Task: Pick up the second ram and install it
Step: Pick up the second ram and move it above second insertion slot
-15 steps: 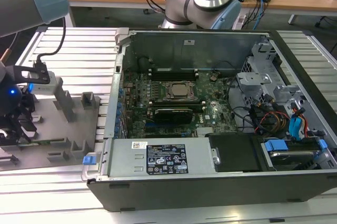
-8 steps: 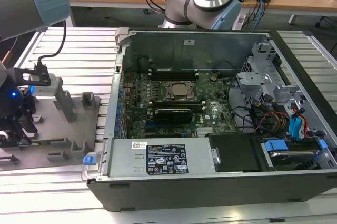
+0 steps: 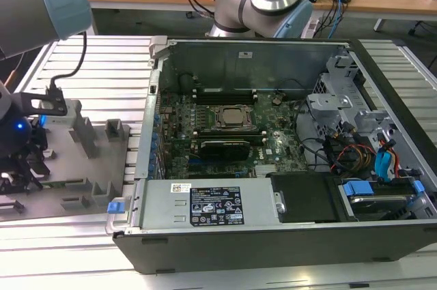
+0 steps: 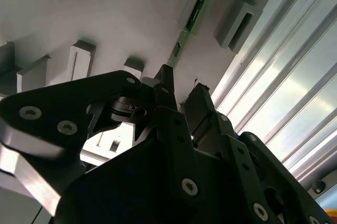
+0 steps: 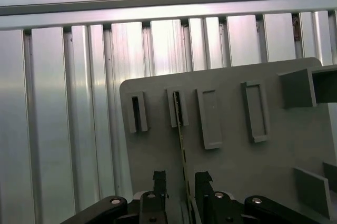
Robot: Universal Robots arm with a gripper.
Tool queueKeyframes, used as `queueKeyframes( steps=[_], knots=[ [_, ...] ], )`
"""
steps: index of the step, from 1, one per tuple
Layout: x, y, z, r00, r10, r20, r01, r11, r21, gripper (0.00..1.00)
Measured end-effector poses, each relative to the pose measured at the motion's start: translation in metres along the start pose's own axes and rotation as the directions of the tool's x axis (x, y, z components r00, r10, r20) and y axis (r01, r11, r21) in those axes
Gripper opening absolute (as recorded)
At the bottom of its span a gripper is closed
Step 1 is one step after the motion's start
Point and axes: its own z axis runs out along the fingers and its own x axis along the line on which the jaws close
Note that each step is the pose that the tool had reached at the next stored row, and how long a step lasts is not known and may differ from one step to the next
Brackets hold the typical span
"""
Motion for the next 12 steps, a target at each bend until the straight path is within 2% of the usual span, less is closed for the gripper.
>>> queueKeyframes(
  steps=[5, 12],
  knots=[
    [-0.0032, 0.0025, 0.0043, 0.9999, -0.01, -0.0005, 0.01, 0.9999, -0.0004, 0.36],
    [-0.0035, 0.0055, 0.0196, 0.9999, -0.013, -0.0007, 0.013, 0.9999, -0.0004, 0.36]
  ],
)
